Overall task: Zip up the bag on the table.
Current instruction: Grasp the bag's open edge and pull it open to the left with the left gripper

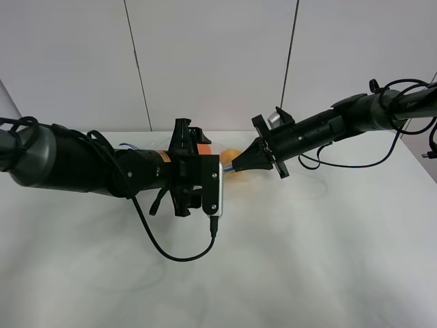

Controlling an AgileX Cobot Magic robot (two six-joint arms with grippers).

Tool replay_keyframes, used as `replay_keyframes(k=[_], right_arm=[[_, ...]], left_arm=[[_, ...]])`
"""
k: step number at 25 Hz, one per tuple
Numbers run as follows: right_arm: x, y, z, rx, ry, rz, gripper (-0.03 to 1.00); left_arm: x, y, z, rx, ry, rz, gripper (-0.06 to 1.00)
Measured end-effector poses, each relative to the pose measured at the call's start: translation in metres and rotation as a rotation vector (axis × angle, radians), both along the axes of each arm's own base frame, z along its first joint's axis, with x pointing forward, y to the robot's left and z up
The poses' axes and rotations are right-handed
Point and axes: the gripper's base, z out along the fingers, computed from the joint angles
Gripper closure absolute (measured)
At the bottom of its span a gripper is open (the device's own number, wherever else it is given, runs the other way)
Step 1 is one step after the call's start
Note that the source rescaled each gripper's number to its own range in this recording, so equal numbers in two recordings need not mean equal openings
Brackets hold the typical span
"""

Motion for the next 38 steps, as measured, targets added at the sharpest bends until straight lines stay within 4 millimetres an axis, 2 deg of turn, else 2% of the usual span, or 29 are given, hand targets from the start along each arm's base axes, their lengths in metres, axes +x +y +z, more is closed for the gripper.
replay_keyframes(k=[11, 13, 18, 22, 29, 38], right_arm=[[0.000, 0.000, 0.000, -0.002, 0.001, -0.002, 0.97], [0.000, 0.000, 0.000, -0.002, 0.002, -0.002, 0.97], [0.000, 0.000, 0.000, -0.002, 0.002, -0.002, 0.97], [0.000, 0.000, 0.000, -0.002, 0.002, -0.002, 0.97], [0.000, 0.000, 0.000, -0.002, 0.002, -0.002, 0.97], [0.000, 0.000, 0.000, -0.002, 0.002, -0.002, 0.97]], left_arm=[[0.003, -0.002, -0.014, -0.025, 0.032, 0.026, -0.03], [0.005, -0.004, -0.011, -0.024, 0.014, 0.016, 0.06], [0.005, -0.004, -0.011, -0.020, 0.002, 0.007, 0.43], [0.005, -0.005, -0.011, -0.028, 0.006, 0.010, 0.56], [-0.002, -0.015, -0.010, -0.037, 0.003, -0.044, 0.59], [0.000, -0.013, -0.010, -0.028, -0.005, -0.053, 0.59]])
